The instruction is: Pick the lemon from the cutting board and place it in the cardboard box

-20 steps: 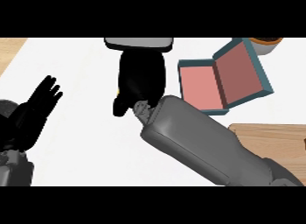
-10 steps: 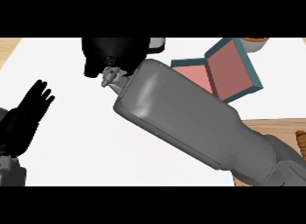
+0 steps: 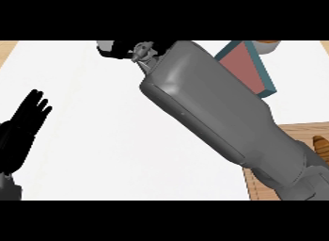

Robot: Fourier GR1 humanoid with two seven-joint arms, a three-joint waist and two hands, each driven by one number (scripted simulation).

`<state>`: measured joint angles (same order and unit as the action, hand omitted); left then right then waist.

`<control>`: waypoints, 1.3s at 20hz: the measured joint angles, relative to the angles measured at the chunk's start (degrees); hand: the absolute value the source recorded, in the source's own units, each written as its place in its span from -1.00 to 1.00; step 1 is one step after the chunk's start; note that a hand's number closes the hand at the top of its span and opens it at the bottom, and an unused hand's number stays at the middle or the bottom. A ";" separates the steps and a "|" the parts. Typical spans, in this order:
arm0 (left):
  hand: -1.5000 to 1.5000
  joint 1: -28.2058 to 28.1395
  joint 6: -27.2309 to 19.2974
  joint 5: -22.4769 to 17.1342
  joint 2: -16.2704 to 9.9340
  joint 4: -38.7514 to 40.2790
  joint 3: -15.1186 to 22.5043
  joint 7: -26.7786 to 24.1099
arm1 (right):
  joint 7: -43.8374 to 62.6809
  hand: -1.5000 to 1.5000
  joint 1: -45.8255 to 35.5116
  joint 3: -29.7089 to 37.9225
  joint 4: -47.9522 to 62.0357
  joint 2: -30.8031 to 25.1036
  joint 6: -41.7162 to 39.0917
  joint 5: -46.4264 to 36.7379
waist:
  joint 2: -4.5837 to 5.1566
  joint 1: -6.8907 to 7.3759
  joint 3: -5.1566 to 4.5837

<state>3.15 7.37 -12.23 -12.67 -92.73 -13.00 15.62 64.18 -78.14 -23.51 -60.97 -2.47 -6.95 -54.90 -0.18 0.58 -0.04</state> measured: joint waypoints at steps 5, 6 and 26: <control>0.00 -0.24 -0.32 0.23 0.55 -0.48 0.17 -0.07 | -3.28 1.00 2.85 2.51 2.37 -1.28 1.39 -2.63 | 0.15 -0.11 0.02; 0.00 -0.22 -0.81 0.69 1.03 -1.15 0.81 0.39 | -3.80 1.00 3.48 2.90 2.64 -1.34 1.63 -3.11 | 0.16 -0.13 0.03; 0.00 -0.09 -0.97 0.61 1.16 -2.87 0.61 2.16 | -14.32 -1.00 22.09 13.46 9.76 -0.40 11.02 -0.43 | 0.24 -0.25 0.06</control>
<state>3.06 6.41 -11.63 -11.51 -95.60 -12.39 17.78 49.86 -56.06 -10.06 -51.22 -2.87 4.08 -55.32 0.06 0.33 0.01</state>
